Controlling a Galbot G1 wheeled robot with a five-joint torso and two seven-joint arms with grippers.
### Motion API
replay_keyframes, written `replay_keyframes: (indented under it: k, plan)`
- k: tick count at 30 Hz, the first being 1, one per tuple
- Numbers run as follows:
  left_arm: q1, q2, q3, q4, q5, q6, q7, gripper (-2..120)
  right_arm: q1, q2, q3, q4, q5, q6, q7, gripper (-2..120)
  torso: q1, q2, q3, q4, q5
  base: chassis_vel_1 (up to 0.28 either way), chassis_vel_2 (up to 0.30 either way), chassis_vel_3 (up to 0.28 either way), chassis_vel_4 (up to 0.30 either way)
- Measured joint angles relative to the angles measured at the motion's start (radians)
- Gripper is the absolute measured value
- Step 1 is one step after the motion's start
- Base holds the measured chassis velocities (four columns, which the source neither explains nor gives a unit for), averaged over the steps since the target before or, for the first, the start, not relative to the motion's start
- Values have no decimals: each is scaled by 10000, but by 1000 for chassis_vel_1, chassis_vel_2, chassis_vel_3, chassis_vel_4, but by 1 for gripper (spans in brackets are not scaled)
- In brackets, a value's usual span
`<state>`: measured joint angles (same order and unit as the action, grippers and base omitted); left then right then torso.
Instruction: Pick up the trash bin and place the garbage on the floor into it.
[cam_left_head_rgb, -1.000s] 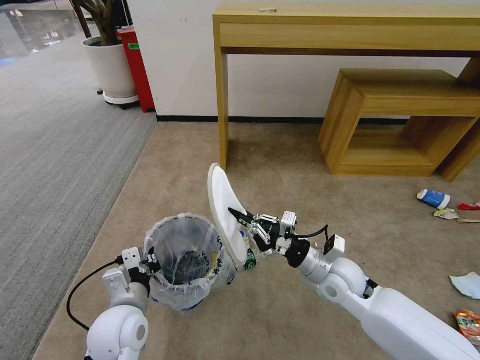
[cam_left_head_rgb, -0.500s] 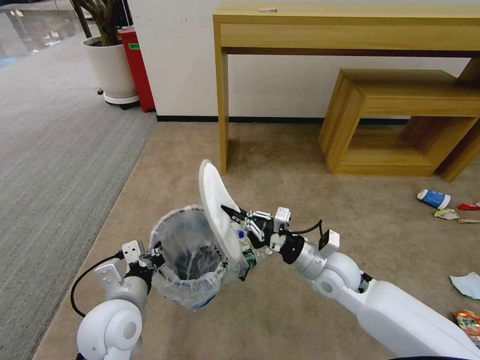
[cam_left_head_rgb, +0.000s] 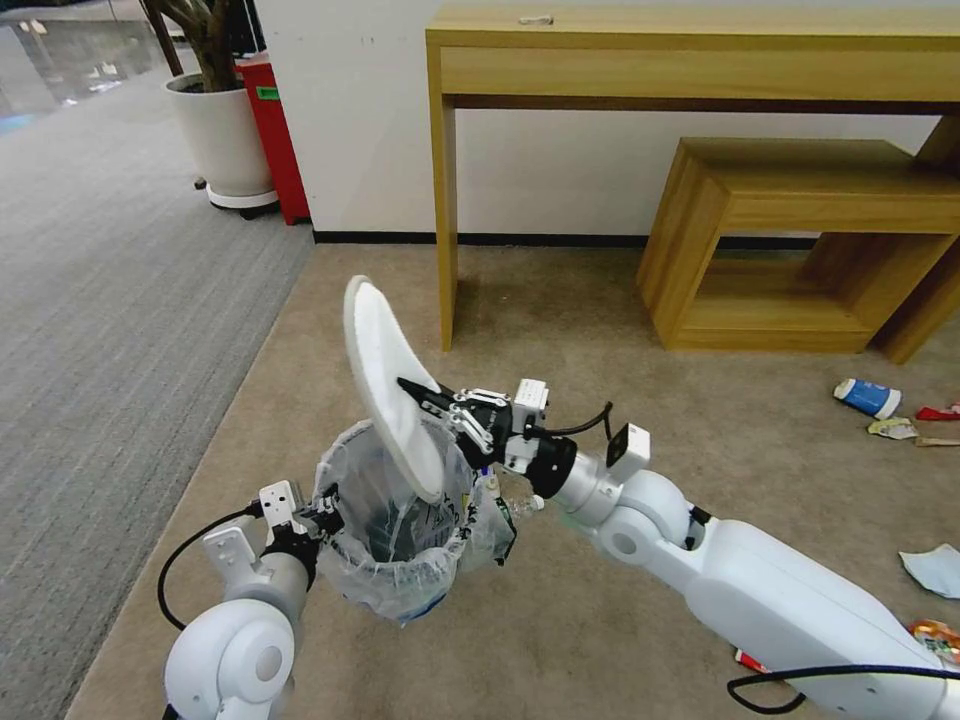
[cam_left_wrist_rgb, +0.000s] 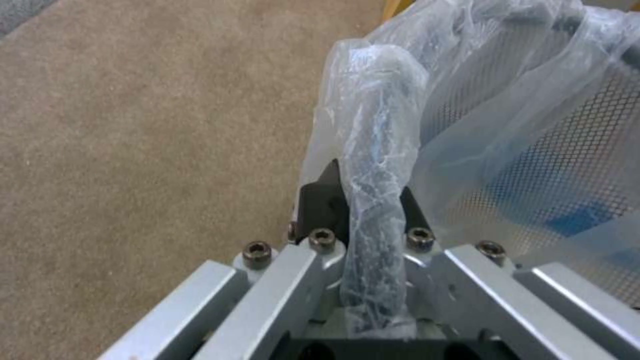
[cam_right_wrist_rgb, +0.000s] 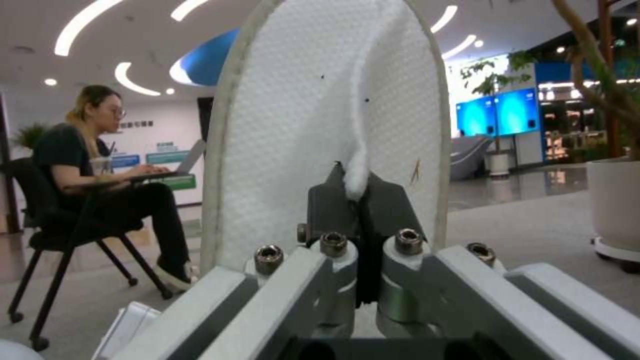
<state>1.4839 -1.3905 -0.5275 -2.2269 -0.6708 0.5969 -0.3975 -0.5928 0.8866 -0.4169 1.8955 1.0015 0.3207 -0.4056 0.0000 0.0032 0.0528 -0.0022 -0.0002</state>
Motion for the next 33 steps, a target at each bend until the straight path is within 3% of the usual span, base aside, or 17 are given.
replay_keyframes:
  k: [33]
  plan:
    - [399,-21,81,-970,-65,32,6,2,347,457,-1343,-1072,-420,356,-184,0,0,0,-1,-1,1,0,0,0,0]
